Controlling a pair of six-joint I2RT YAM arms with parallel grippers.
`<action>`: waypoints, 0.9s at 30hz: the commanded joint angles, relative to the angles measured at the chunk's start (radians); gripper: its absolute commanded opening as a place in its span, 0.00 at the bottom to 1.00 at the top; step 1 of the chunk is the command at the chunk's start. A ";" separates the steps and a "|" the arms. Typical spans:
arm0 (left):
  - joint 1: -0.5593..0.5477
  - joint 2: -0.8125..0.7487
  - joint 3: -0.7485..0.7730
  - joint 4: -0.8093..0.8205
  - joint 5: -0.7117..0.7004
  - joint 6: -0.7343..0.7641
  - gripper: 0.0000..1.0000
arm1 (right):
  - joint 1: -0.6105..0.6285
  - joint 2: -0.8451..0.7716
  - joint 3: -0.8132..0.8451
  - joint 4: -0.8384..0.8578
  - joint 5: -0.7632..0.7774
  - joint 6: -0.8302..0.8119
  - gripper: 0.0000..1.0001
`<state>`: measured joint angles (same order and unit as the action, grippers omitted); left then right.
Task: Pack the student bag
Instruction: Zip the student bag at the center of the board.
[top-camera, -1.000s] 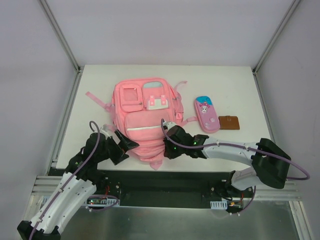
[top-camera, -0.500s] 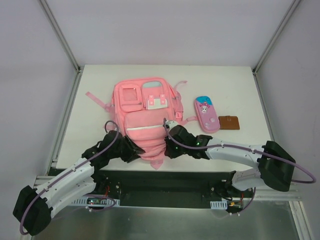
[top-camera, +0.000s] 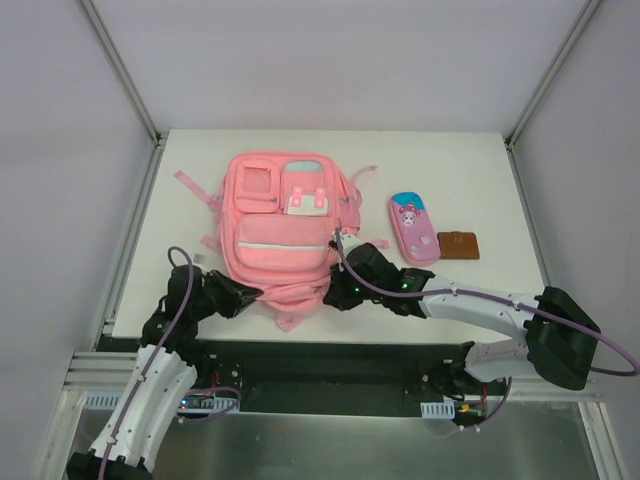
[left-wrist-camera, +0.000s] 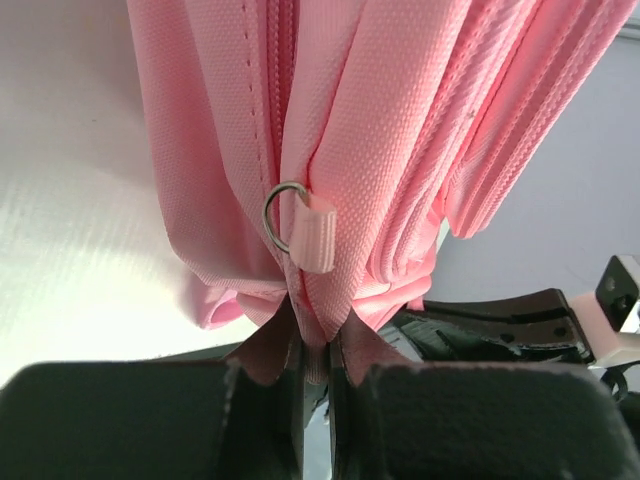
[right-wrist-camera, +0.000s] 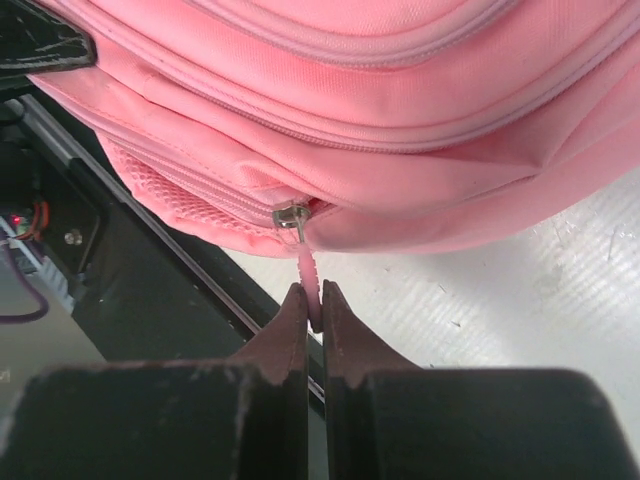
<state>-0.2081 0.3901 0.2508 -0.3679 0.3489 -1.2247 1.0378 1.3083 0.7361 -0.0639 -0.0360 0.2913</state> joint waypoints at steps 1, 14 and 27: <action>0.119 0.019 0.090 -0.103 -0.041 0.146 0.00 | -0.073 -0.011 -0.004 -0.137 0.045 -0.060 0.01; 0.254 0.163 0.275 -0.088 0.016 0.402 0.00 | -0.098 -0.047 -0.078 -0.159 -0.033 -0.018 0.01; 0.329 0.228 0.337 -0.074 0.101 0.472 0.00 | -0.195 -0.029 -0.110 -0.177 0.065 0.014 0.01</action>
<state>0.0818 0.6399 0.5007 -0.5747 0.5137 -0.8085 0.9207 1.2800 0.6437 -0.0452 -0.0608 0.3229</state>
